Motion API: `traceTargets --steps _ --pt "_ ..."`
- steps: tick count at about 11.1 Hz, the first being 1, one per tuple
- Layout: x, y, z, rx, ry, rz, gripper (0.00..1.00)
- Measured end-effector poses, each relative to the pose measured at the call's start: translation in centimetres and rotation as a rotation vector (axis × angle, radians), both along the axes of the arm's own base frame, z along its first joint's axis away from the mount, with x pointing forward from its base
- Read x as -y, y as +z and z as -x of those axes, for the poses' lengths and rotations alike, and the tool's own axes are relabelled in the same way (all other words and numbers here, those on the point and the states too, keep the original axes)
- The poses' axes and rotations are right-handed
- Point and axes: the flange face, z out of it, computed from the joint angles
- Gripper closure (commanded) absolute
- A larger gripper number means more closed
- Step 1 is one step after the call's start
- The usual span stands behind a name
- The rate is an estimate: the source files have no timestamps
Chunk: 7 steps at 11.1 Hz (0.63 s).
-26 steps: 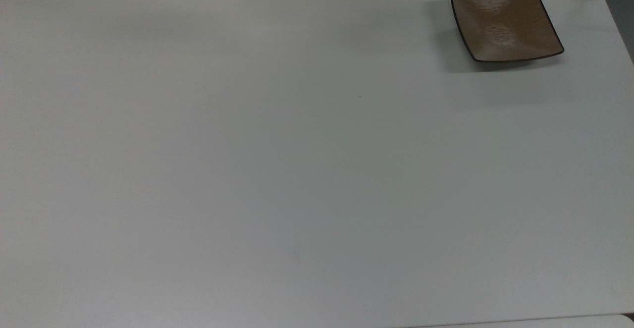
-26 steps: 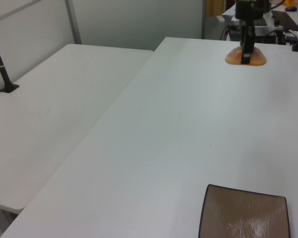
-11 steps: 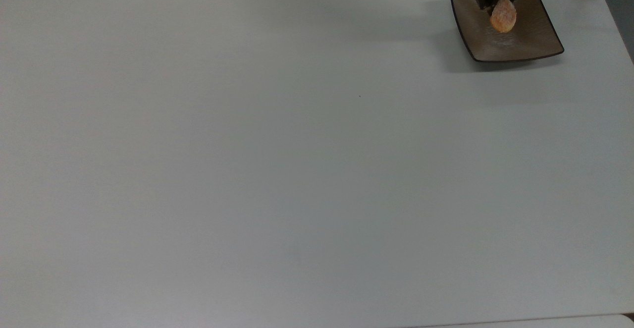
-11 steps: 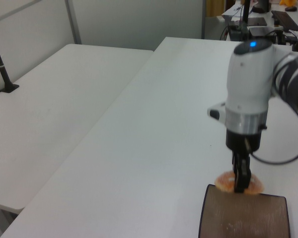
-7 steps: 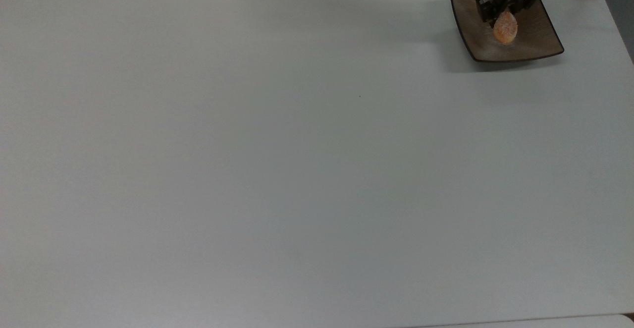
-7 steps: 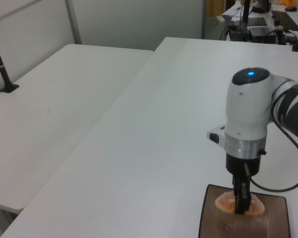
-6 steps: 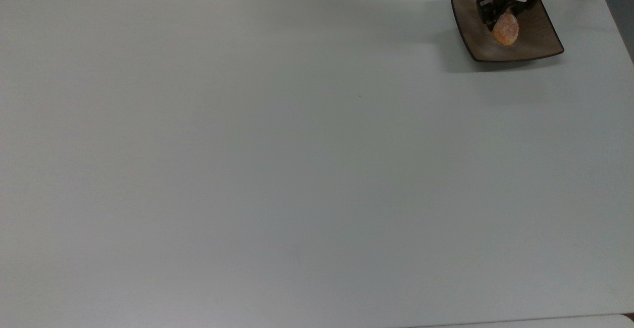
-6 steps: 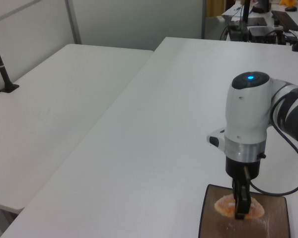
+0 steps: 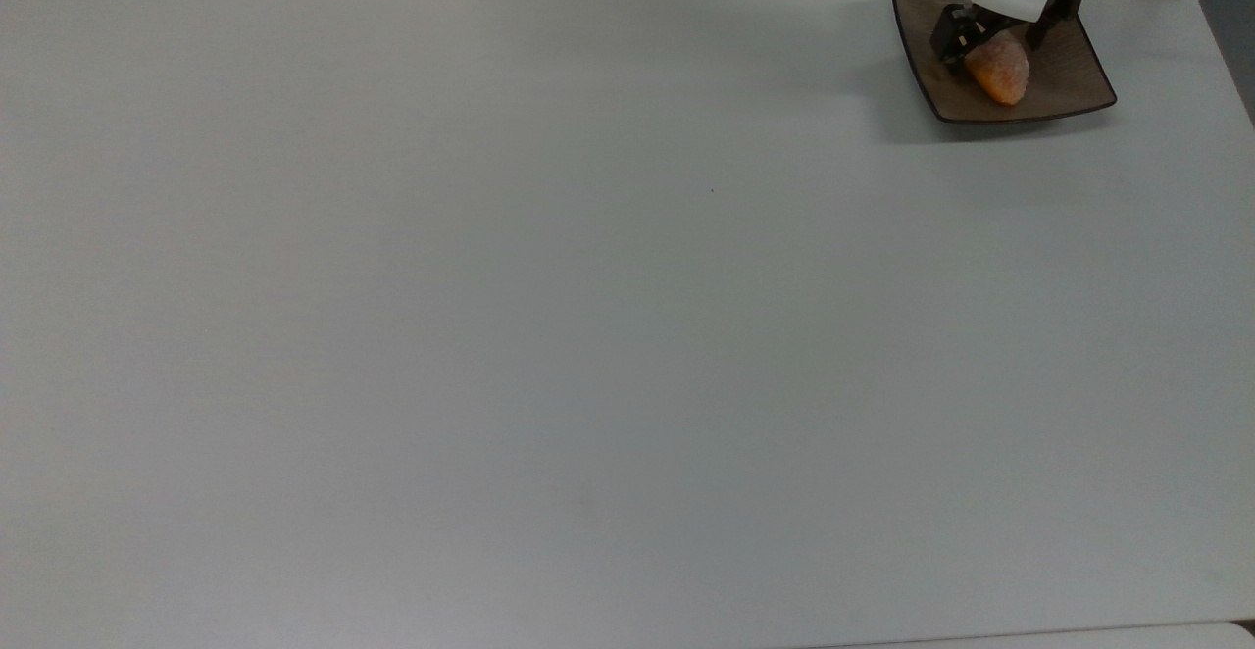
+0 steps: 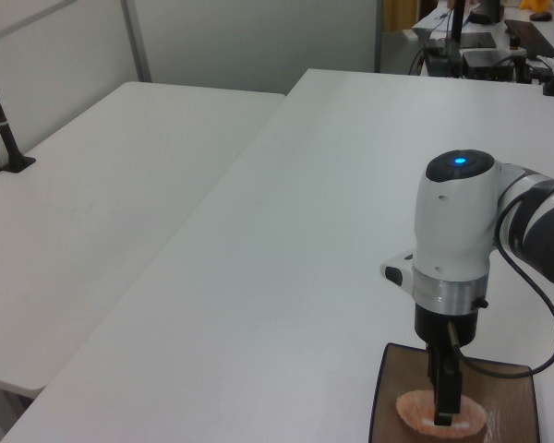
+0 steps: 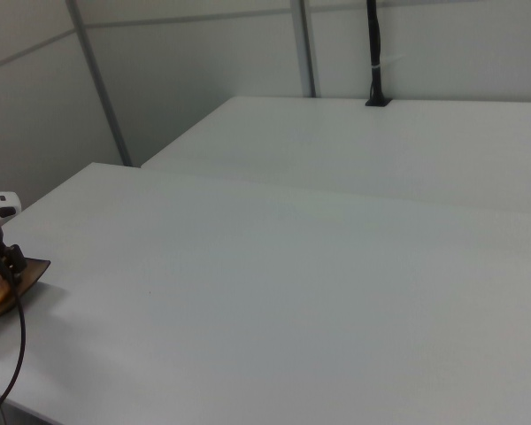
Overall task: Bread is placed on a ceramic plate
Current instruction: 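Lower the bread roll onto the plate and open the gripper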
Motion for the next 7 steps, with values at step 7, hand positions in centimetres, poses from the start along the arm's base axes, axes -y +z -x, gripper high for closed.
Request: traceTargets --steps 7 --pt "2.9 9.2 -3.4 0.116 -0.070 -0.087 0.00"
